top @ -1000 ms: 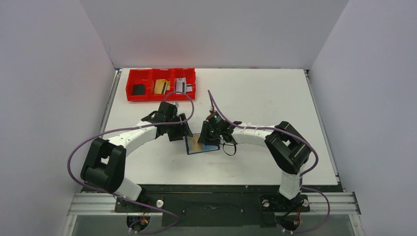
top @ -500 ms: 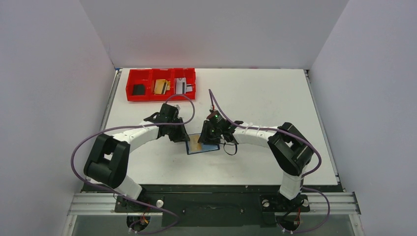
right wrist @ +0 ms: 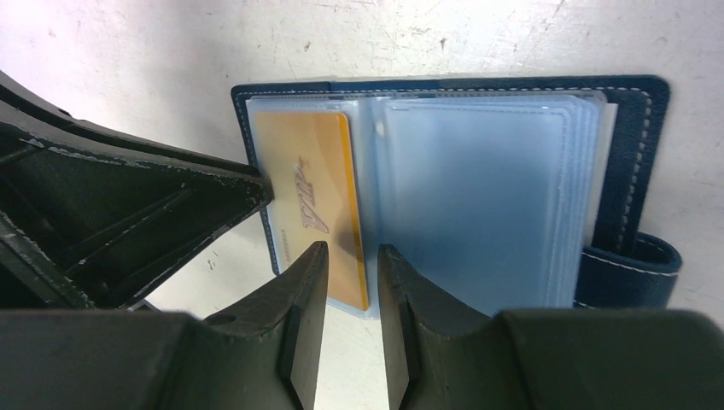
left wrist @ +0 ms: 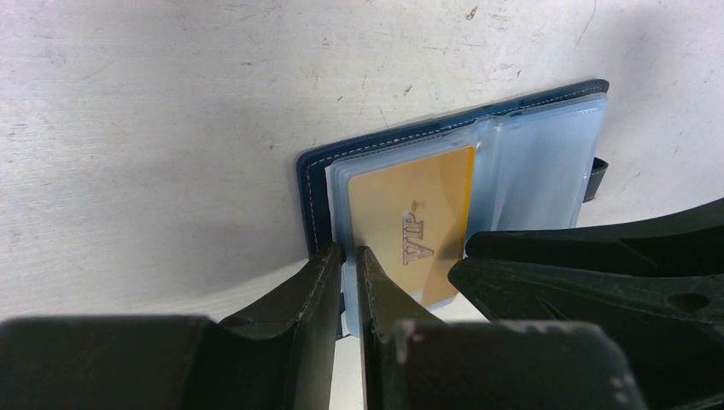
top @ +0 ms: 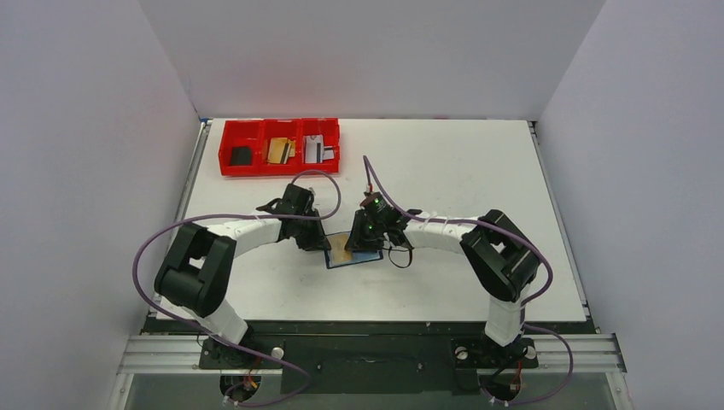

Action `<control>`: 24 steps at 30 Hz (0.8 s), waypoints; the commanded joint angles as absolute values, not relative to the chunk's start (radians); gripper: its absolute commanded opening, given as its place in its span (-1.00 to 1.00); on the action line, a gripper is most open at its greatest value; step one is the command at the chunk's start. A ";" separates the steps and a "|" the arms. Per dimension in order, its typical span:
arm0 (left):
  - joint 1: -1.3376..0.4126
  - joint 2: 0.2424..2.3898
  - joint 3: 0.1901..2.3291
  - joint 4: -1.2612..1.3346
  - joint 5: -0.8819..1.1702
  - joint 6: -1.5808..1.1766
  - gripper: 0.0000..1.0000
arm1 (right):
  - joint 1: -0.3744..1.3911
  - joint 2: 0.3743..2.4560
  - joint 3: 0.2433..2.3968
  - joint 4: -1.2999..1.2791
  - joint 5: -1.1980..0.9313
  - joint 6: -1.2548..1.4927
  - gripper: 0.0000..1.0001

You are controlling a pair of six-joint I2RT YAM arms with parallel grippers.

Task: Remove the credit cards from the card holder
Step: Remove the credit card from the card holder.

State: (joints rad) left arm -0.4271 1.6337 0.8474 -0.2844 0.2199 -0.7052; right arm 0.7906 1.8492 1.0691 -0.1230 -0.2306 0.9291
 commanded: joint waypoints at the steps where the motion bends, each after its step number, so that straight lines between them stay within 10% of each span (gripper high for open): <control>1: -0.443 1.662 0.841 -0.237 0.204 -0.721 -0.80 | 0.782 1.868 1.069 -0.065 -0.252 0.923 -0.50; 24: -0.514 1.724 0.870 -0.273 0.148 -0.743 -0.93 | 0.735 1.874 0.978 0.145 -0.371 0.988 -0.58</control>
State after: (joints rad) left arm -0.4755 1.6684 0.8707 -0.2352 0.1772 -0.7368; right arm 0.7403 1.8626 1.0100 -0.0113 -0.3241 0.9455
